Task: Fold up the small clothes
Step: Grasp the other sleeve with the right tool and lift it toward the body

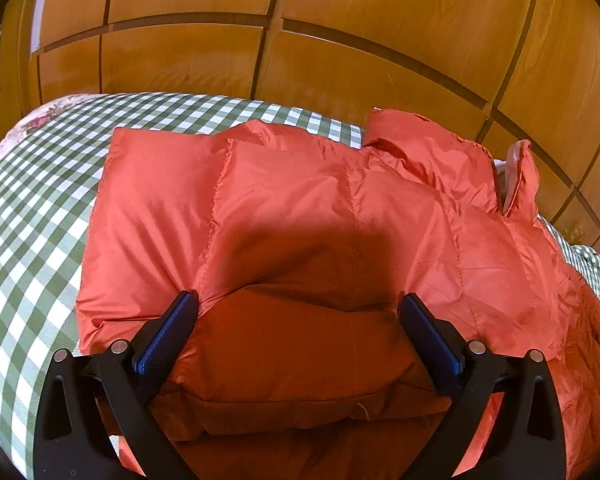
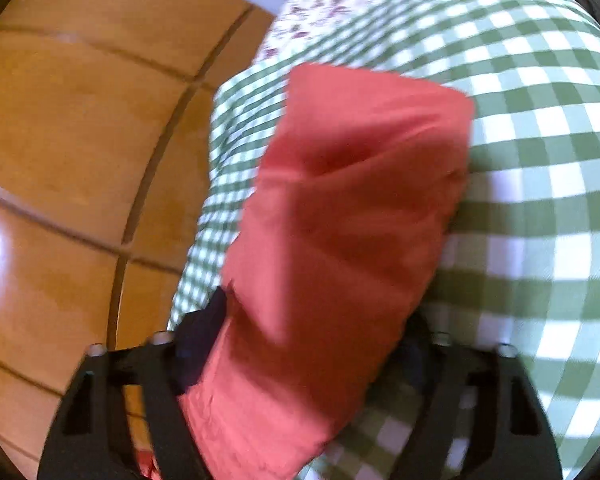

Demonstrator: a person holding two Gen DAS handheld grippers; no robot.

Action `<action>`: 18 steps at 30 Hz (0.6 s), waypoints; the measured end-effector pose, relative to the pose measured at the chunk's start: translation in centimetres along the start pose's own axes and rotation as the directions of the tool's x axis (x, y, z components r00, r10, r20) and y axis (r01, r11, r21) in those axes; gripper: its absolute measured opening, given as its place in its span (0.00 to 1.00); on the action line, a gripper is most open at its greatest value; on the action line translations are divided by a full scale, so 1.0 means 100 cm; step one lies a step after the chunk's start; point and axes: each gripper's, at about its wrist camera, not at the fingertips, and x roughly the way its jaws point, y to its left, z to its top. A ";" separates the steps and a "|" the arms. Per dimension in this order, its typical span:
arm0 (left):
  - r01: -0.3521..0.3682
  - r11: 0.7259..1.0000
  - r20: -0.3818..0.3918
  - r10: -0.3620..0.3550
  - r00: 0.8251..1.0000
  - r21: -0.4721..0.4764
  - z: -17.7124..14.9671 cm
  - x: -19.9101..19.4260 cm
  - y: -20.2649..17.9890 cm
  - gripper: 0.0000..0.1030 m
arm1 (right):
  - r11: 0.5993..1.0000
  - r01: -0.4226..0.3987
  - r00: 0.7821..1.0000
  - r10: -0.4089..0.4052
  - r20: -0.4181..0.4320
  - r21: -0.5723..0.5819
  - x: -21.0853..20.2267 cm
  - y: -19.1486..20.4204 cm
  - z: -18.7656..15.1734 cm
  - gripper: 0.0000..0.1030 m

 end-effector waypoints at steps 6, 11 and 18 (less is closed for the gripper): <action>0.009 1.000 0.003 -0.009 1.000 -0.010 0.000 0.001 0.000 0.97 | 0.999 -0.017 0.999 0.015 -0.041 -0.043 -0.013 0.004 0.006 0.22; 0.009 1.000 0.004 -0.009 1.000 -0.014 -0.001 0.001 -0.001 0.97 | 0.964 -0.015 0.999 0.023 0.025 -0.267 -0.039 0.052 -0.020 0.20; 0.013 1.000 0.008 -0.013 1.000 -0.019 -0.001 0.001 -0.001 0.97 | 0.812 -0.112 0.990 0.142 0.008 -0.573 -0.061 0.141 -0.101 0.18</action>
